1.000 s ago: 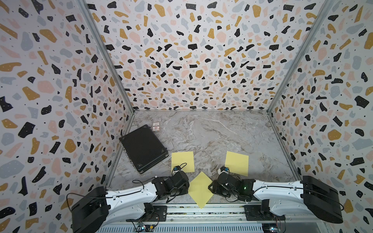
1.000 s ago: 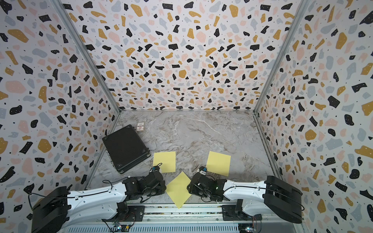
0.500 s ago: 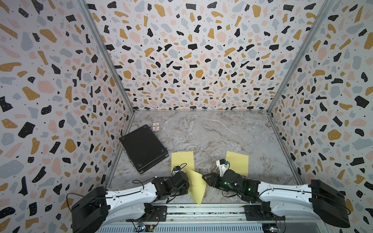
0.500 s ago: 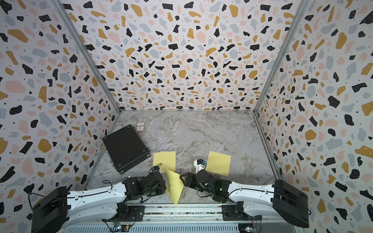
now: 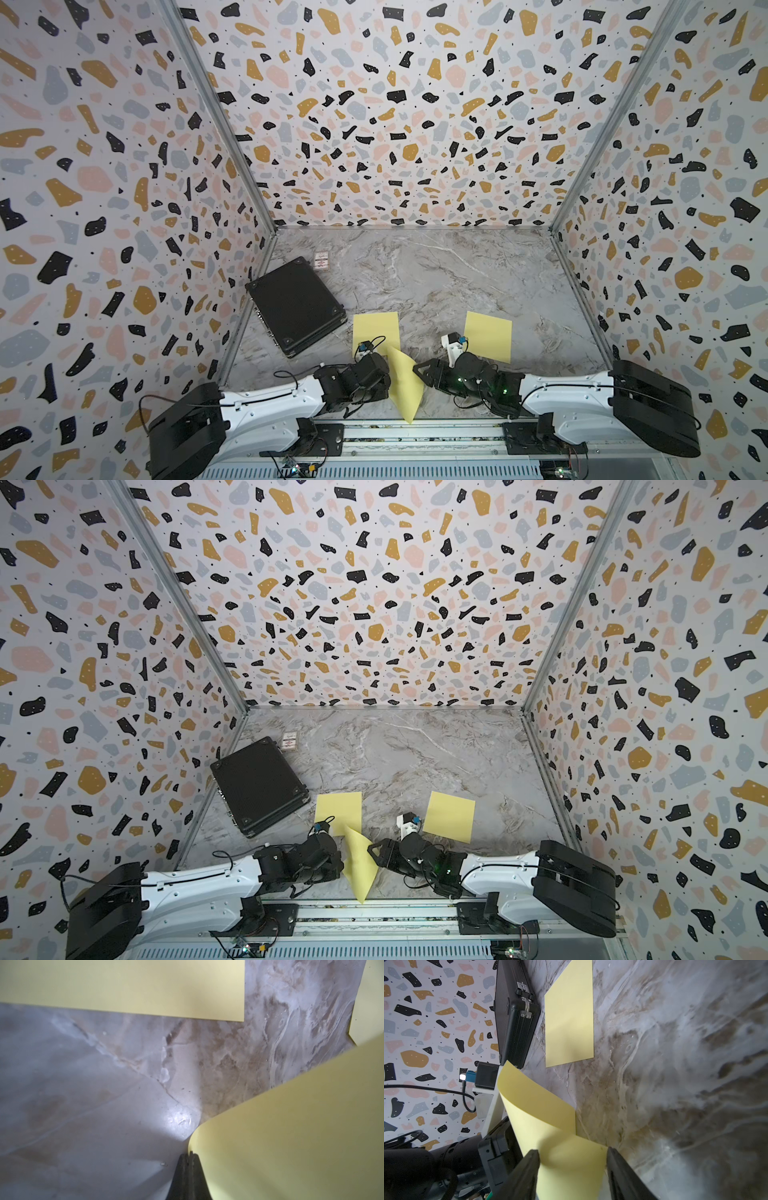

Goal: Fold the square paper diagonally
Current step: Fold the paper at the center of the board.

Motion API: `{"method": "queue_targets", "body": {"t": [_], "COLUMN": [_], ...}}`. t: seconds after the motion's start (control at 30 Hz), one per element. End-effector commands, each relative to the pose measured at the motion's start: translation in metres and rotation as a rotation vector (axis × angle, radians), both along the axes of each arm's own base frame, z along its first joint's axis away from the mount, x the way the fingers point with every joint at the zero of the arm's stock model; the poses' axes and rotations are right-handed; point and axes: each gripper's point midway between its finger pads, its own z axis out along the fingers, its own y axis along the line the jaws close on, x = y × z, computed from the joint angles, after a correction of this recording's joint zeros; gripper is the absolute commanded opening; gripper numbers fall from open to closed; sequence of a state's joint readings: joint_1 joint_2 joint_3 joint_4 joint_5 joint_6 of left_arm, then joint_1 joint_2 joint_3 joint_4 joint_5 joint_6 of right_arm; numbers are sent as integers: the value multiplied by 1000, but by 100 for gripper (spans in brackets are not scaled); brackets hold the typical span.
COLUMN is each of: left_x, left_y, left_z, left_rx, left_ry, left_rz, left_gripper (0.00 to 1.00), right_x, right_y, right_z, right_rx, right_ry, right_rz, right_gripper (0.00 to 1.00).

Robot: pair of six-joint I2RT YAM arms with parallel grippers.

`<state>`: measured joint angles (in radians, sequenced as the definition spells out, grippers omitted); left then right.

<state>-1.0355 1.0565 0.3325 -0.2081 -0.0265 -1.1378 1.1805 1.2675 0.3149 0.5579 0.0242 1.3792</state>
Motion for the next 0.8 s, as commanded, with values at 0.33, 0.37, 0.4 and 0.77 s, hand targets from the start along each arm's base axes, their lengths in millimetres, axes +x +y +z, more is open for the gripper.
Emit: {"method": "queue_targets", "body": {"t": [0.33,0.37,0.4,0.77], "left_x": [-6,-6,-6,-7], "left_y": [14,14,15,17], "left_z": [-15,-15,-16,-17], "left_rx": [71,72,73,75], "left_ry": [22,22,25,19], "left_rz": [5,6,6,11], "left_gripper": [0,0,0,0], "right_x": [-4,-4,-4,-5], "right_y": [23,23,21,-33], "right_z": [22,21,19,-10], "right_rx": [134,132,124,-196], "right_ry": [-11,-13,-13,-8], "right_rz": [56,55,52,-10], "right_gripper": [69,69,69,49]}}
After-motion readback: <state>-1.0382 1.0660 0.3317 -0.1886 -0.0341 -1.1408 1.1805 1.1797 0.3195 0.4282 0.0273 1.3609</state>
